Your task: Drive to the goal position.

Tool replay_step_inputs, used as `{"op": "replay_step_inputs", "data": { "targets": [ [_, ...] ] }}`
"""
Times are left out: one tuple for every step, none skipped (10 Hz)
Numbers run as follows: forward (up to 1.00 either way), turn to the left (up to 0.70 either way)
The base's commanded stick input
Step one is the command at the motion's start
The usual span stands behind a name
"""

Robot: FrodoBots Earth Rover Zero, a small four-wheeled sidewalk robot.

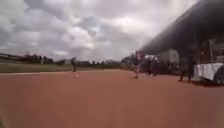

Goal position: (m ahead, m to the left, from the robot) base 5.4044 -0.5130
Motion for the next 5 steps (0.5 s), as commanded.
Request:
{"op": "replay_step_inputs", "data": {
  "targets": [
    [0.7, 0.0],
    [0.7, 0.0],
    [0.7, 0.0],
    [0.7, 0.0],
    [0.7, 0.0]
  ]
}}
